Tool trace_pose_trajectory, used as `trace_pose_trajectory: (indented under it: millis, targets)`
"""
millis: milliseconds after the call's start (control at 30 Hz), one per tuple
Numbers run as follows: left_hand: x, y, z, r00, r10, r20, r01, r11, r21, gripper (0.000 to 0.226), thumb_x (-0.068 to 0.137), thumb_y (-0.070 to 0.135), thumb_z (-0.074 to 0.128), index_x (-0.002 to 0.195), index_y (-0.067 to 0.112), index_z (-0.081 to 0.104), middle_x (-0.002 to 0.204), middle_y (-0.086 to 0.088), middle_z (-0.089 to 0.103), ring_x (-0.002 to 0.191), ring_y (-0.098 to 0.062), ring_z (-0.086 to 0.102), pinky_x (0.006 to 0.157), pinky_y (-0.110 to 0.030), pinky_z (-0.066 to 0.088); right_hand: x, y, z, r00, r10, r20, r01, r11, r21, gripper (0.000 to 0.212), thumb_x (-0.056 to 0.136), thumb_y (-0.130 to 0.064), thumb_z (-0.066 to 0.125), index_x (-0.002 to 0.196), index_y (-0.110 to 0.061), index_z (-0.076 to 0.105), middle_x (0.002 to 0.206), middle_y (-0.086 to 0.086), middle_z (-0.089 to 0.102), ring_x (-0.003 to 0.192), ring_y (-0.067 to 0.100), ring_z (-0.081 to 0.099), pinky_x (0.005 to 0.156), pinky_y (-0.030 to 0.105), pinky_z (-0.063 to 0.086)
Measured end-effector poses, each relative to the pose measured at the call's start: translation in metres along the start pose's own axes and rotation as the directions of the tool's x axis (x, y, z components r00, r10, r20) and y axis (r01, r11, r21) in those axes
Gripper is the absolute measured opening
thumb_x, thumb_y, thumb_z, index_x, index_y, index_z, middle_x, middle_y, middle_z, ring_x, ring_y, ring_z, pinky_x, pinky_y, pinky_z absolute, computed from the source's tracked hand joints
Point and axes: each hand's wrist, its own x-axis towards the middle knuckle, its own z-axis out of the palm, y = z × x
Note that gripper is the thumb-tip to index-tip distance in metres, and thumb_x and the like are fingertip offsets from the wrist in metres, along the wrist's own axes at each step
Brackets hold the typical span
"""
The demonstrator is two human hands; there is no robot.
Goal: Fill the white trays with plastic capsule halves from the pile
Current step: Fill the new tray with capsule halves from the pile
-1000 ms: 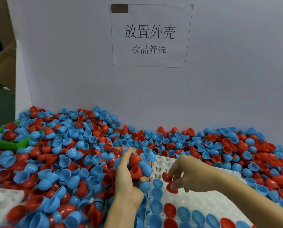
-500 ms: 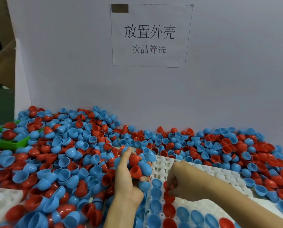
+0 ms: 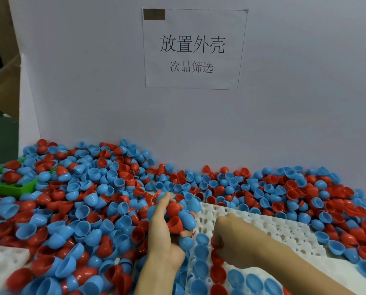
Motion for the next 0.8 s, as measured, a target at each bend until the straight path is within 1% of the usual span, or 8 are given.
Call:
trace_pose_trajectory:
  millis: [100, 233, 333, 433, 533, 600, 700, 800]
  targets:
    - [0.0, 0.0, 0.0, 1.0, 0.0, 0.001, 0.0, 1.0, 0.008, 0.03, 0.087, 0.043, 0.068, 0.083, 0.014, 0.062, 0.072, -0.012, 0.062, 0.048, -0.016, 0.055, 0.03, -0.02, 0.034, -0.002, -0.003, 0.003, 1.0, 0.003, -0.03, -0.005, 0.999, -0.047, 0.004, 0.091, -0.015, 0.064, 0.09, -0.017, 0.062, 0.083, 0.0, 0.064, 0.074, 0.018, 0.066, 0.072, 0.033, 0.061]
    - [0.0, -0.001, 0.001, 1.0, -0.003, 0.001, 0.003, 1.0, 0.012, 0.033, 0.084, 0.045, 0.069, 0.088, 0.013, 0.061, 0.078, -0.012, 0.06, 0.052, -0.017, 0.055, 0.032, -0.02, 0.034, -0.007, -0.013, 0.002, 0.997, -0.027, -0.071, 0.011, 0.977, -0.212, 0.008, 0.093, -0.016, 0.062, 0.094, -0.02, 0.054, 0.09, 0.001, 0.054, 0.072, 0.014, 0.052, 0.064, 0.026, 0.049]
    - [0.0, -0.002, 0.0, 1.0, -0.01, -0.01, 0.01, 1.0, 0.007, 0.034, 0.087, 0.045, 0.068, 0.091, 0.013, 0.06, 0.083, -0.013, 0.059, 0.055, -0.018, 0.056, 0.033, -0.02, 0.035, -0.009, -0.018, 0.002, 0.999, -0.037, -0.039, 0.027, 0.975, -0.22, 0.009, 0.092, -0.011, 0.062, 0.094, -0.016, 0.055, 0.094, 0.002, 0.054, 0.074, 0.015, 0.051, 0.066, 0.027, 0.05]
    - [-0.001, -0.001, 0.001, 1.0, -0.005, -0.005, 0.005, 1.0, 0.01, 0.034, 0.082, 0.043, 0.071, 0.091, 0.012, 0.061, 0.083, -0.013, 0.059, 0.052, -0.016, 0.054, 0.032, -0.019, 0.034, -0.009, -0.012, -0.003, 1.0, 0.012, 0.018, -0.011, 0.997, -0.079, 0.016, 0.093, -0.011, 0.06, 0.079, -0.015, 0.053, 0.083, -0.002, 0.056, 0.069, 0.014, 0.057, 0.059, 0.025, 0.051]
    - [-0.001, 0.0, 0.002, 1.0, 0.001, 0.014, -0.001, 1.0, -0.01, 0.031, 0.07, 0.044, 0.074, 0.078, 0.016, 0.063, 0.072, -0.007, 0.062, 0.05, -0.017, 0.058, 0.031, -0.02, 0.034, -0.009, -0.001, -0.012, 0.999, 0.032, -0.04, -0.028, 0.996, 0.083, 0.016, 0.095, -0.011, 0.057, 0.095, -0.005, 0.071, 0.102, 0.007, 0.074, 0.086, 0.02, 0.072, 0.078, 0.033, 0.062]
    - [-0.001, -0.001, 0.002, 0.999, -0.021, 0.033, 0.021, 1.0, -0.012, 0.033, 0.074, 0.044, 0.074, 0.081, 0.014, 0.063, 0.075, -0.01, 0.062, 0.049, -0.017, 0.057, 0.031, -0.02, 0.035, -0.011, 0.003, -0.019, 0.986, 0.015, -0.163, 0.018, 0.98, 0.199, 0.021, 0.098, -0.013, 0.056, 0.108, -0.01, 0.074, 0.113, 0.0, 0.074, 0.08, 0.005, 0.07, 0.072, 0.016, 0.058]
    - [-0.001, -0.003, 0.002, 0.995, -0.056, 0.082, 0.058, 0.998, -0.016, 0.03, 0.077, 0.045, 0.073, 0.075, 0.016, 0.067, 0.074, -0.009, 0.063, 0.053, -0.019, 0.058, 0.038, -0.022, 0.038, -0.014, 0.0, -0.019, 0.952, 0.069, -0.299, 0.068, 0.903, 0.425, 0.027, 0.099, -0.027, 0.058, 0.124, -0.022, 0.068, 0.103, -0.011, 0.072, 0.069, -0.005, 0.064, 0.056, 0.007, 0.048]
    - [-0.003, -0.004, 0.004, 0.985, -0.063, 0.159, 0.069, 0.997, -0.029, 0.028, 0.079, 0.044, 0.072, 0.065, 0.019, 0.069, 0.069, -0.007, 0.064, 0.055, -0.019, 0.058, 0.032, -0.021, 0.037, -0.015, -0.007, -0.007, 0.929, 0.152, -0.338, 0.113, 0.751, 0.651, 0.032, 0.096, -0.033, 0.062, 0.127, -0.027, 0.061, 0.095, -0.015, 0.07, 0.073, -0.001, 0.07, 0.066, 0.017, 0.056]
